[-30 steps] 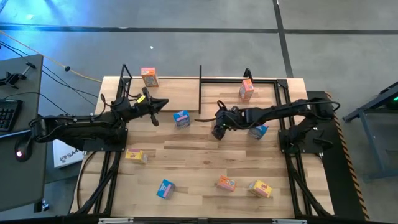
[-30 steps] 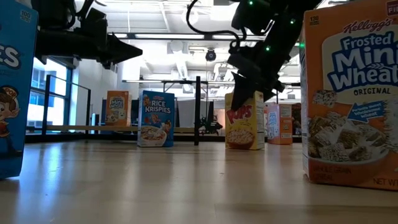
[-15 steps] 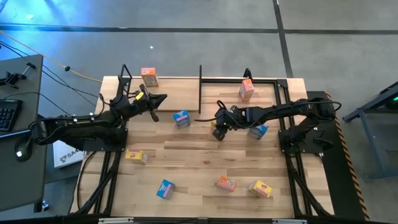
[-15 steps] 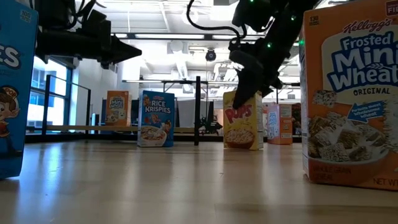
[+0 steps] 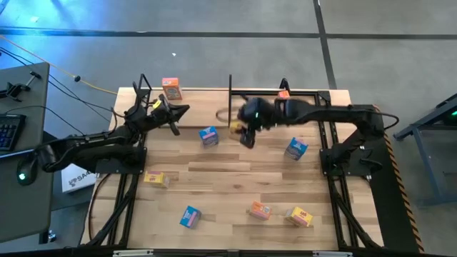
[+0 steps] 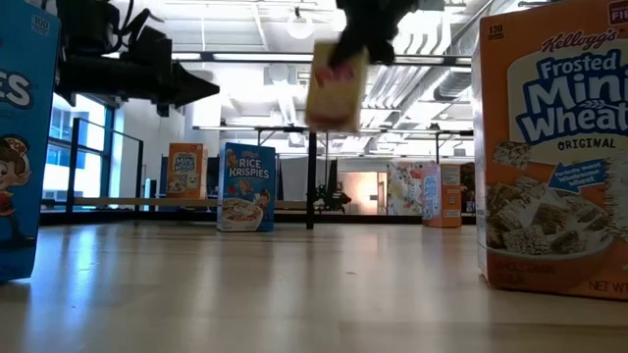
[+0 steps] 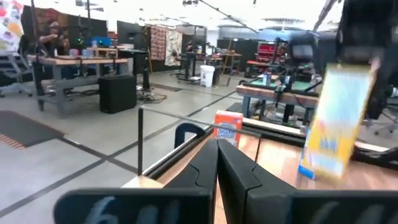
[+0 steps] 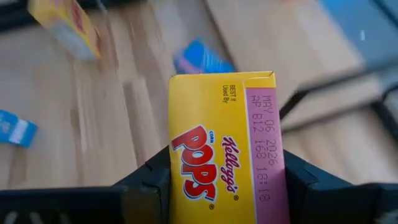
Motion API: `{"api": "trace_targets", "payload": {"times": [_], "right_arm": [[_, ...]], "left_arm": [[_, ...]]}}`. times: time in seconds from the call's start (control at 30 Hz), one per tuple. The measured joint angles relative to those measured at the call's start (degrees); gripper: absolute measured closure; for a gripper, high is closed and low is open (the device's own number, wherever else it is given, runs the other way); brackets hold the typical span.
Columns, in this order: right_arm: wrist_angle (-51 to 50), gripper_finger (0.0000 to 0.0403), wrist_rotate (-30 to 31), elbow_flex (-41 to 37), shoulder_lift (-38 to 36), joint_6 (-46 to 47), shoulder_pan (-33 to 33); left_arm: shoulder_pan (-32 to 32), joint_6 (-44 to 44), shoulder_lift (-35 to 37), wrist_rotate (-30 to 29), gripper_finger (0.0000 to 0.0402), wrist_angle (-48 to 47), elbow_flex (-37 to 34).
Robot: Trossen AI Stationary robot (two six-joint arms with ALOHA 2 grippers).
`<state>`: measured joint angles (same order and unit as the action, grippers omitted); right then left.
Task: Stack cereal on shelf
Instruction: Put the top yellow cereal box on the shelf
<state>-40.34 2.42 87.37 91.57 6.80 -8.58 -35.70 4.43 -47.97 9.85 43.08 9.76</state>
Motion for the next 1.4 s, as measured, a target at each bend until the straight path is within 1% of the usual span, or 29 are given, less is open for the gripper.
{"api": "trace_targets", "payload": {"times": [0.13, 0.23, 0.33, 0.47, 0.63, 0.67, 0.7, 0.8, 0.93, 1.17, 1.4], "right_arm": [[-1.0, 0.0243, -1.7, 8.6, 2.7, -7.7, -5.4], [-1.4, 0.0242, -4.4, 15.3, 7.3, -12.9, -9.4], [-2.7, 0.0242, -9.0, 22.9, 13.5, -16.7, -12.7], [-5.6, 0.0242, -15.1, 34.4, 22.9, -20.4, -15.4], [-8.3, 0.0242, -18.4, 47.8, 33.8, -23.7, -17.0], [-6.1, 0.0242, -19.3, 47.4, 34.7, -23.9, -17.3], [-3.0, 0.0242, -19.9, 45.3, 34.7, -24.4, -17.6], [-0.1, 0.0242, -20.6, 42.7, 35.9, -25.5, -18.5], [1.3, 0.0242, -22.6, 42.2, 39.1, -25.5, -19.3], [3.4, 0.0242, -22.6, 42.1, 43.5, -27.0, -19.0], [4.5, 0.0242, -22.4, 42.1, 44.7, -26.9, -18.3]], "left_arm": [[-1.2, 0.0, 0.0, 3.5, 0.0401, 0.2, 0.0], [-1.2, 0.0, 0.0, 3.7, 0.0401, 0.2, 0.0], [-1.2, 0.0, 0.0, 3.7, 0.0401, 0.1, 0.0], [-1.1, 0.0, 0.0, 3.7, 0.0401, 0.0, 0.0], [-1.1, 0.0, 0.0, 3.7, 0.0401, -0.4, -0.1], [-1.0, 0.0, 0.0, 3.8, 0.0401, -0.8, -0.1], [-1.0, 0.0, 0.0, 3.8, 0.0401, -1.0, -0.1], [-1.0, 0.0, 0.0, 4.9, 0.0401, -1.5, -0.1], [-0.9, 0.0, 0.0, 5.1, 0.0401, -1.7, -0.1], [0.0, 0.0, 0.0, 5.1, 0.0401, -1.7, -0.1], [0.5, -0.1, 0.0, 5.1, 0.0401, -1.7, -0.1]]}}
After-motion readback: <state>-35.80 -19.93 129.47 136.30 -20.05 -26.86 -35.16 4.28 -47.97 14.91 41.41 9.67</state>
